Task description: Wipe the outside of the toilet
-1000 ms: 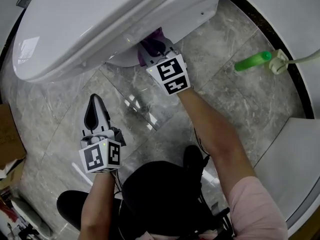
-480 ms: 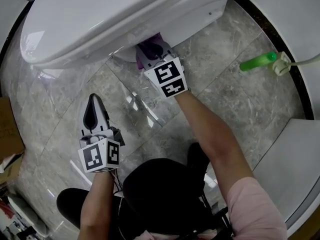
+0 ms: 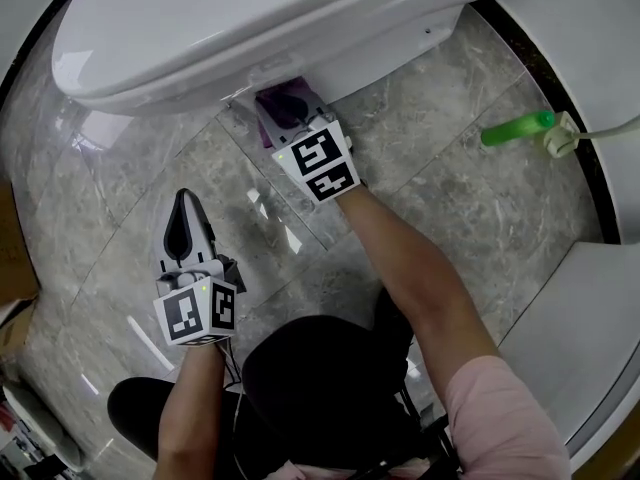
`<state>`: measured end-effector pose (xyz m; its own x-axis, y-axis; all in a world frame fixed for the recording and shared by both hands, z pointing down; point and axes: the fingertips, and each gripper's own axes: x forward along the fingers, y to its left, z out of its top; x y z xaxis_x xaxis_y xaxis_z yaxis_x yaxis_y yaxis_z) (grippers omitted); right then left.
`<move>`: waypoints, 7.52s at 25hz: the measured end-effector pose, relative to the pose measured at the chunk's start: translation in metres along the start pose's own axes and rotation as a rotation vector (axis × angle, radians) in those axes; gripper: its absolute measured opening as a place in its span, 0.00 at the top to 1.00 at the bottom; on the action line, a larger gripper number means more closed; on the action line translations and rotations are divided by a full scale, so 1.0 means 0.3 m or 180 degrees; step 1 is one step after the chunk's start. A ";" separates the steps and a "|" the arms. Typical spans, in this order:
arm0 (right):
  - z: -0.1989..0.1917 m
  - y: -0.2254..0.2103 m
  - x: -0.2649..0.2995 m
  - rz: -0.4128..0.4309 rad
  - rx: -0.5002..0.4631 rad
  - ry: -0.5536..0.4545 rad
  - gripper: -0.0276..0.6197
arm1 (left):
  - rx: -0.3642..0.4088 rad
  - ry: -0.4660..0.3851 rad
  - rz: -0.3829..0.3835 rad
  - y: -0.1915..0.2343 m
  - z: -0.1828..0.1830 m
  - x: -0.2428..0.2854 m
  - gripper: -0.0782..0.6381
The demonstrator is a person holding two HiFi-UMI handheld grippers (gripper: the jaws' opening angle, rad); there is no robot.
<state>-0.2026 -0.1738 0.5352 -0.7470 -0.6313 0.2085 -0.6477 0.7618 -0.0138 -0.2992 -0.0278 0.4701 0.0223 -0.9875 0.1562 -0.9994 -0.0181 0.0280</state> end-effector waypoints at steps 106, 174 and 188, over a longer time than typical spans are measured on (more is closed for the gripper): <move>-0.446 -0.889 -0.299 -0.0865 0.0167 0.0814 0.87 | 0.0347 0.0272 -0.0474 -0.370 -0.001 0.210 0.88; -0.377 -0.036 -0.003 0.0210 0.0442 0.0710 0.87 | 0.0149 0.0041 -0.0259 -0.071 0.058 0.026 0.88; -0.031 0.389 -0.075 0.1402 0.0916 0.0037 0.86 | 0.0190 -0.0140 -0.0302 -0.008 0.186 -0.031 0.88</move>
<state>-0.2598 -0.0694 0.5381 -0.9571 -0.2574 0.1332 -0.2889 0.8828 -0.3703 -0.2985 -0.0274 0.4136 0.1172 -0.9868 0.1121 -0.9926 -0.1200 -0.0185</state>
